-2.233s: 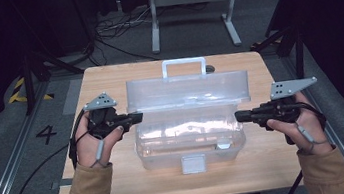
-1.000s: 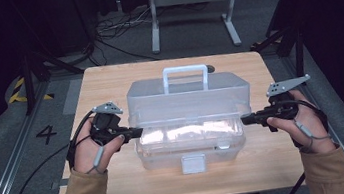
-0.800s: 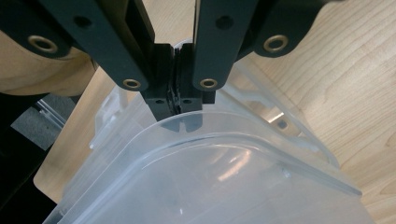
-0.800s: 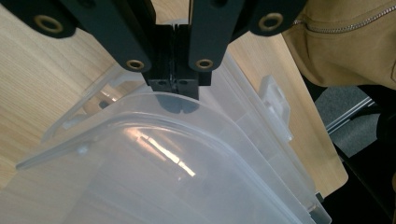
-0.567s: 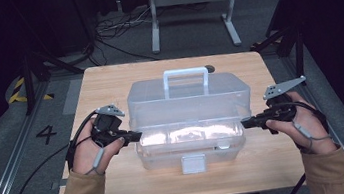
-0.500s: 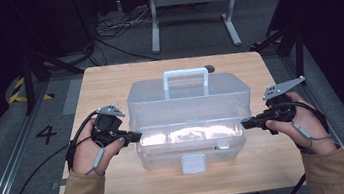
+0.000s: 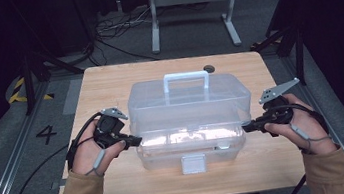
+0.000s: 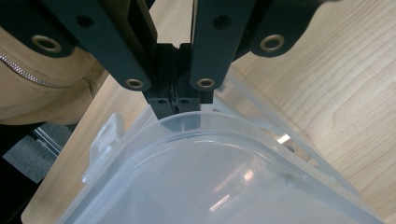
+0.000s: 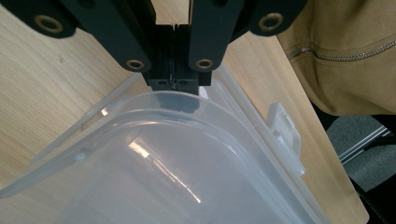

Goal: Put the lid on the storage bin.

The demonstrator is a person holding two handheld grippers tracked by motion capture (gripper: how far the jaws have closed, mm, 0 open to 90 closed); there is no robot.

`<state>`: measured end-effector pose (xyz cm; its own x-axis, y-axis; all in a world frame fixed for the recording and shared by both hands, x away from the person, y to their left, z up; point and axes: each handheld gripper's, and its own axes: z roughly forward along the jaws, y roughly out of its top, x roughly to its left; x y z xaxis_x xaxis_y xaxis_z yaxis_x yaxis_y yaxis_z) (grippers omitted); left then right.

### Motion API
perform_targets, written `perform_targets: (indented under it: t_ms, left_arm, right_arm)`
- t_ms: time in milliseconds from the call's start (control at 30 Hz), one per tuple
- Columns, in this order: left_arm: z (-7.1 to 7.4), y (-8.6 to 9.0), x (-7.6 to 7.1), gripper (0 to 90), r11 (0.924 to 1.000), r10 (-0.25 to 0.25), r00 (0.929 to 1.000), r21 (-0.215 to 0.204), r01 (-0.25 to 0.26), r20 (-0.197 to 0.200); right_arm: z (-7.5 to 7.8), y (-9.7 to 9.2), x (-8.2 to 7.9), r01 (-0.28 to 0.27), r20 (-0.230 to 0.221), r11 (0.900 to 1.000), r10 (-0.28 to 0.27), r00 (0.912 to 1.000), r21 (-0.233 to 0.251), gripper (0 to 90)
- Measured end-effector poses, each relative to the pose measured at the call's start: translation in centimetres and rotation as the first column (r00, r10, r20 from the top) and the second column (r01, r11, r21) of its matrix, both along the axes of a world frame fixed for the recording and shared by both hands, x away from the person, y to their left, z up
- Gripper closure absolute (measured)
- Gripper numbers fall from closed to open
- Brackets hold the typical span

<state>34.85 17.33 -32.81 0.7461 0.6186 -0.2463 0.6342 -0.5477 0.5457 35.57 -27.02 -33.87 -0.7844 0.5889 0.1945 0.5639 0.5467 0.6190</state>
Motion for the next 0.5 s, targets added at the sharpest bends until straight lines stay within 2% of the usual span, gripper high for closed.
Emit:
perform_targets:
  t_ms: [500]
  left_arm:
    - [-0.27, 0.04, -0.14, 89.1, 0.999, -0.019, 0.999, 0.04, 0.021, -0.041]
  right_arm:
    - [-0.31, 0.14, -0.07, -0.033, -0.014, 0.9975, 0.032, 0.9994, -0.062, 90.0]
